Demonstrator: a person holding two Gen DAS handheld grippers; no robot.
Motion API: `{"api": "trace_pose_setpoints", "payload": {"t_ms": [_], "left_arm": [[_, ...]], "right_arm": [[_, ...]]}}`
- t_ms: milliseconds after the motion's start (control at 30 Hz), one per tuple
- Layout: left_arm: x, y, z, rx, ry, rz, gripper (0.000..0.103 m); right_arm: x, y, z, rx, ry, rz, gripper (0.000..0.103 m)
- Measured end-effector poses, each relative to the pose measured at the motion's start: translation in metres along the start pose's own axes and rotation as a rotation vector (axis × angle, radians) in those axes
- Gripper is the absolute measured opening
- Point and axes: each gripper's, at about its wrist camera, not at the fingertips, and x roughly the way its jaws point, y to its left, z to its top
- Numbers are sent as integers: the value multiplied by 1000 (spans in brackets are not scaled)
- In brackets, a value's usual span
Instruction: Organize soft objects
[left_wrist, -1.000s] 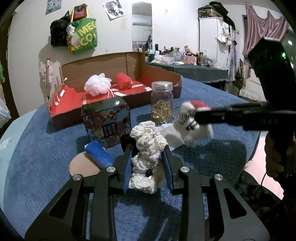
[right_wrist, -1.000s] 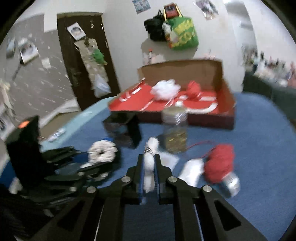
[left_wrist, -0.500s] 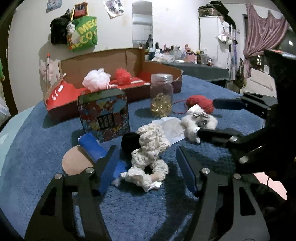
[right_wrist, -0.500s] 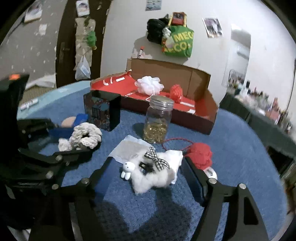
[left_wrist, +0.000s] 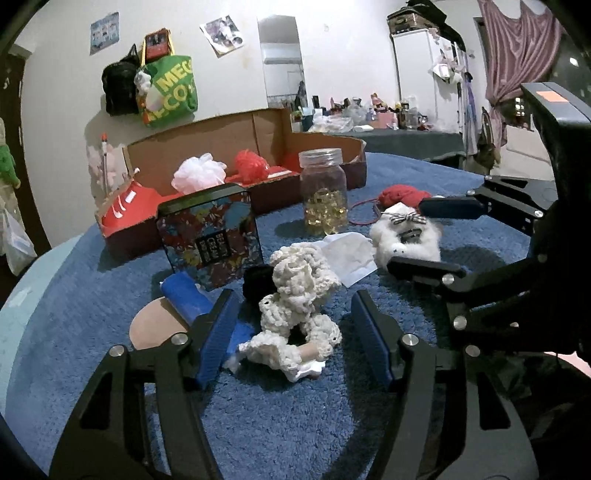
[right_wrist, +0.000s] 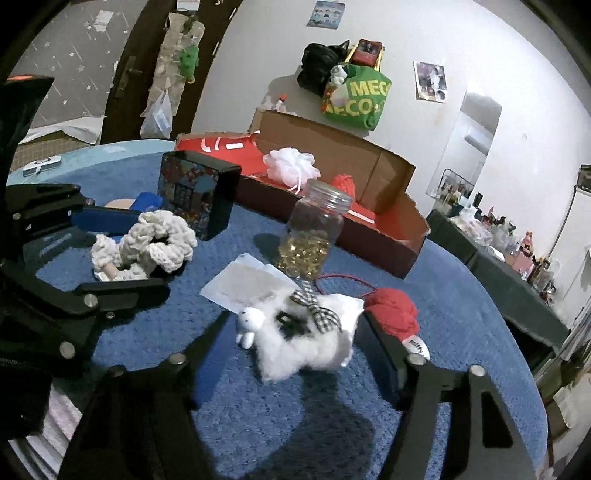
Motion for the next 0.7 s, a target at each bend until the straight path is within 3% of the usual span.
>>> {"api": "trace_pose_setpoints", "payload": {"t_ms": [67,300,367,400,433,600,700], "left_arm": [[0,0,-2,0,-6,14,52],[-3,2,-3,-5,-31,20,34],[-4,3,-2,-7,-34,19,34],[-4,3,-2,-7,-35,18,34],[-4,3,-2,-7,-35,18,34],[-3,3,0,2,-32,22,34],[-4,3,0,4,-34,24,34]], "right_arm": [[0,1,-1,2,-4,3,57],[-3,-1,-3,30,-25,13,50],[-6,-4,-2,49,-37,23,43],[-7,-6,-1,57,-42,22,28],[-7,-7,-1,62,-37,24,22],[-6,-10,-2,76,-34,37,23],[-8,-9,-3,73,-47,34,40]]}}
